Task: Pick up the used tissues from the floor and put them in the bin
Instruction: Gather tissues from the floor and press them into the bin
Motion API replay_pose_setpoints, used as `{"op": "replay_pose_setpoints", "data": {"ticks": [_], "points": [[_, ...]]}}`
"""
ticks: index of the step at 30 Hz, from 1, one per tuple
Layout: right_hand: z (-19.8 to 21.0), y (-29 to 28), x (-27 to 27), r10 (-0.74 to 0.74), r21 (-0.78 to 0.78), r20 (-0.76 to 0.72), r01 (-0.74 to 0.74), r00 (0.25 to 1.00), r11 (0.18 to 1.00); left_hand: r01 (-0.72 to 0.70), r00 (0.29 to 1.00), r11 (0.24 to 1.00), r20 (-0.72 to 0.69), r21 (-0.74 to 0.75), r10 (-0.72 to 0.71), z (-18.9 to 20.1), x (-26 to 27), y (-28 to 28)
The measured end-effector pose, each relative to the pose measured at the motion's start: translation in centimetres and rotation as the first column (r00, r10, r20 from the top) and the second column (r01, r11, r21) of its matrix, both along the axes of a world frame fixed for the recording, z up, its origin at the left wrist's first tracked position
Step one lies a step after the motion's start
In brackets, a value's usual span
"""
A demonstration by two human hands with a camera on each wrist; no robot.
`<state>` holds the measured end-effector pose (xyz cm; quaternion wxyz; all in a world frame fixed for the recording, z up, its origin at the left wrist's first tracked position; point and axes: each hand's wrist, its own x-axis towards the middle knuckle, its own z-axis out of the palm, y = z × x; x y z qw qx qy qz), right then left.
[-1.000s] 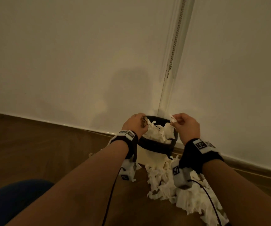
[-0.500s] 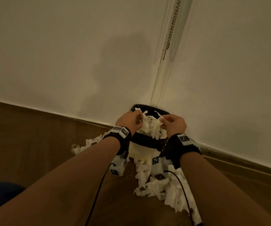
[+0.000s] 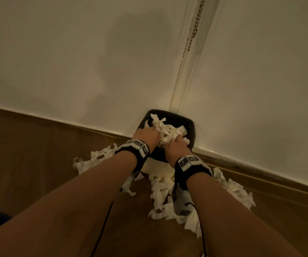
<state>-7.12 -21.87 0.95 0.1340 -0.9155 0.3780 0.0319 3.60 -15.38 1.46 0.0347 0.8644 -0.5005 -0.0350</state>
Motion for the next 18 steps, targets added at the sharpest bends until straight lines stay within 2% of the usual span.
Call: {"op": "replay_pose_setpoints", "data": {"ticks": [3,7,9,11,14,18], "points": [[-0.5,0.1,0.2,0.154,-0.062,-0.186,-0.168,0.97,0.984,0.051,0.996,0.992,0.071,0.114,-0.06,-0.9,-0.5,0.0],[0.1,0.0,0.6,0.164,-0.044,-0.243,-0.18,0.956,0.983,0.031,0.998,0.98,0.051,0.195,-0.042,-0.9,-0.7,0.0],[0.4,0.1,0.7,0.155,-0.042,-0.228,-0.169,0.961,0.985,0.016,1.0,0.994,0.008,0.108,-0.017,-0.5,-0.7,0.3],[0.7,0.1,0.6,0.115,-0.06,-0.17,-0.127,0.979,0.99,0.007,1.0,0.999,-0.026,-0.043,-0.008,0.0,-0.6,1.1],[1.5,0.1,0.1,0.041,-0.152,-0.141,-0.063,0.989,0.986,0.005,1.0,0.978,-0.006,-0.208,-0.006,0.4,-0.4,2.4],[2.9,0.7,-0.3,-0.005,-0.214,-0.046,-0.005,0.999,0.977,-0.02,1.0,0.952,-0.007,-0.305,0.019,1.2,-0.4,4.5]]}}
